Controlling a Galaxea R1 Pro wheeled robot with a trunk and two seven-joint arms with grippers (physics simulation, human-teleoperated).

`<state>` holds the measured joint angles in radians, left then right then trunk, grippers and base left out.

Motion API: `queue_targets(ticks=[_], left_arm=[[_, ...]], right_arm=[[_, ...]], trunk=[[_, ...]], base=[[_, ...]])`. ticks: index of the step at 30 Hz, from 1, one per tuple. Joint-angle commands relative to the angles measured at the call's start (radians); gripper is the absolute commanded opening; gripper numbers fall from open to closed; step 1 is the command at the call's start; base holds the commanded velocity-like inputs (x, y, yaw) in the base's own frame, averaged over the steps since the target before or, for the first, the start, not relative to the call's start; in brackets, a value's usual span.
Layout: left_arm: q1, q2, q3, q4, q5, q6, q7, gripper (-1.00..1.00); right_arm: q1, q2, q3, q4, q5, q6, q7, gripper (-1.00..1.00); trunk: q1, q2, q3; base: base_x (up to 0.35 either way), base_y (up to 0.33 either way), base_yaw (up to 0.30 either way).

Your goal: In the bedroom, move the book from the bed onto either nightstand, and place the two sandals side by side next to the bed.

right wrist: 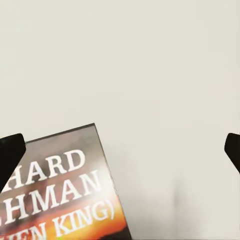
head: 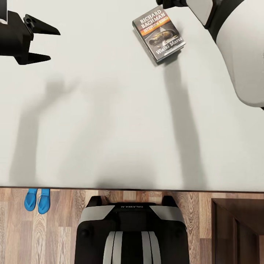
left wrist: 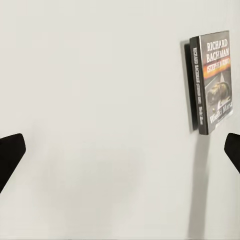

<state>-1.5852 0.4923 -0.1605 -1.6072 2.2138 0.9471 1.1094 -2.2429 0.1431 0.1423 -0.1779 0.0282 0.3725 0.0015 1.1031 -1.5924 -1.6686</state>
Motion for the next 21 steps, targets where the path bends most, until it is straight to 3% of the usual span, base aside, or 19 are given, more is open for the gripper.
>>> queue_targets(ticks=[1,21], left_arm=[[-0.001,0.001,-0.001,0.000,0.009,0.002,0.010,1.00],[-0.002,0.002,-0.001,0.000,0.009,0.002,0.010,1.00]], right_arm=[[0.000,0.000,0.005,-0.002,0.001,0.006,0.000,1.00],[0.006,0.002,0.007,0.000,-0.006,0.001,-0.001,1.00]], trunk=[[0.000,0.000,0.000],[0.000,0.000,0.000]], base=[[0.056,0.012,0.000],[0.089,0.026,0.000]])
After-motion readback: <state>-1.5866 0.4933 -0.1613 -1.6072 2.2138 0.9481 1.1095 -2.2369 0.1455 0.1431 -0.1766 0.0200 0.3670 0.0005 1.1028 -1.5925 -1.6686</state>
